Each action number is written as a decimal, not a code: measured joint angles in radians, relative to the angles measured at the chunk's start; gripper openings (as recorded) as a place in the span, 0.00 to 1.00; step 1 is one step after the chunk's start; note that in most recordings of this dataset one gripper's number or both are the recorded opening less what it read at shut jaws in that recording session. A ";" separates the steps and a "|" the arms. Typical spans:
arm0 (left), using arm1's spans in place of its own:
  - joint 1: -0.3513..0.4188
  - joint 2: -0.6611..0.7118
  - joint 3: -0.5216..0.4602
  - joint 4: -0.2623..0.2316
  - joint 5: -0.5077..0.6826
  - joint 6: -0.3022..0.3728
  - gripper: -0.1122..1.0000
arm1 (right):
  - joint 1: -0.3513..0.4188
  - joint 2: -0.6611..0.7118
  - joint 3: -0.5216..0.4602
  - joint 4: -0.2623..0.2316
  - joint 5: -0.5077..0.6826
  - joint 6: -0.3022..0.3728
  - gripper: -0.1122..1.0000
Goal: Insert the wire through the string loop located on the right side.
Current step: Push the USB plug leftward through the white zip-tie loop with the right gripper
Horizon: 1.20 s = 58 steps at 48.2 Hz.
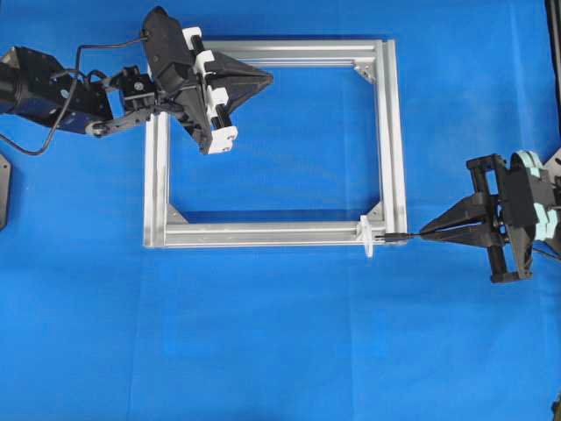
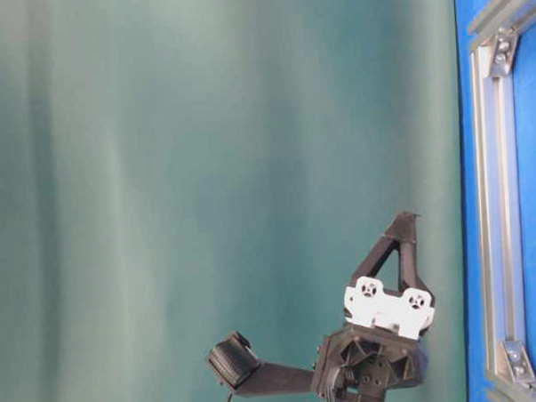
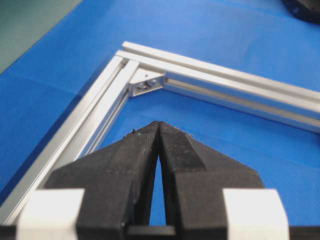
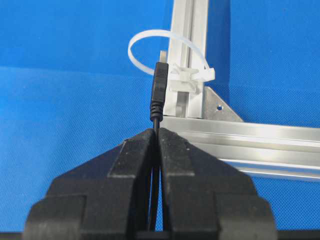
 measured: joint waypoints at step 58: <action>-0.017 0.002 0.000 0.000 -0.046 0.000 0.10 | -0.012 0.373 -0.204 0.002 -0.178 0.000 0.07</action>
